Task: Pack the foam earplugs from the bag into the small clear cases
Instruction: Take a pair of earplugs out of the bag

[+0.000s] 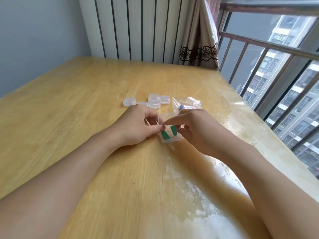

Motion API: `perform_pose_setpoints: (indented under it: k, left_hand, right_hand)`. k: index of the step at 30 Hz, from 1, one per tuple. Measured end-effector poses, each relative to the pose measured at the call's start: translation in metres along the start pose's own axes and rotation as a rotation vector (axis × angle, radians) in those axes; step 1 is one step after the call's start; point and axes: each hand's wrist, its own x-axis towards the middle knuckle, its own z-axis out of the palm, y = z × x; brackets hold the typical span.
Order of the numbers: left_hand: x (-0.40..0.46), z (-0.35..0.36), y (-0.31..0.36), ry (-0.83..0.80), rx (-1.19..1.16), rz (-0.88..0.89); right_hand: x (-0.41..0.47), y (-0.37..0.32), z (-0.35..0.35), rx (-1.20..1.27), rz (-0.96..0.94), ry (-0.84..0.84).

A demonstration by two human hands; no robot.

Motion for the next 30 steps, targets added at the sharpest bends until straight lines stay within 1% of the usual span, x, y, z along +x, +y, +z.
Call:
perform_pose_setpoints:
  k: [4, 7, 11, 13, 14, 17, 18, 20, 23, 26, 30]
  left_hand:
    - [-0.001, 0.0, 0.002, 0.003, 0.016, 0.006]
    - [-0.001, 0.001, 0.004, 0.007, 0.037, 0.015]
    - [-0.001, 0.0, 0.005, -0.015, -0.035, 0.001]
    - [-0.001, 0.001, 0.004, -0.009, -0.023, 0.011]
    - [-0.001, 0.002, 0.004, 0.001, -0.006, 0.019]
    - [-0.001, 0.009, 0.003, 0.052, 0.063, 0.037]
    - [0.0, 0.01, 0.002, 0.06, 0.077, 0.037]
    - [0.001, 0.011, 0.001, 0.059, 0.082, 0.032]
    - [0.001, 0.008, 0.002, 0.05, 0.065, 0.039]
    - [-0.002, 0.0, 0.007, -0.019, -0.002, 0.019]
    - [-0.005, -0.02, 0.008, -0.262, -0.127, -0.049]
  right_hand:
    - [-0.002, 0.001, -0.007, 0.046, 0.092, 0.021]
    - [-0.002, 0.004, -0.01, 0.023, 0.072, 0.031]
    - [0.0, 0.003, -0.005, 0.02, 0.048, -0.039]
    - [0.0, 0.004, -0.006, 0.047, 0.054, -0.035]
    - [-0.001, 0.005, -0.01, 0.082, 0.07, 0.005]
    - [-0.002, 0.012, -0.025, 0.245, 0.132, 0.212]
    - [-0.002, 0.014, -0.028, 0.297, 0.143, 0.25]
    - [-0.002, 0.014, -0.027, 0.298, 0.145, 0.221]
    - [-0.001, 0.012, -0.012, 0.16, 0.125, 0.094]
    - [0.0, 0.01, -0.009, 0.13, 0.1, 0.091]
    - [-0.001, 0.01, -0.016, 0.08, 0.07, 0.137]
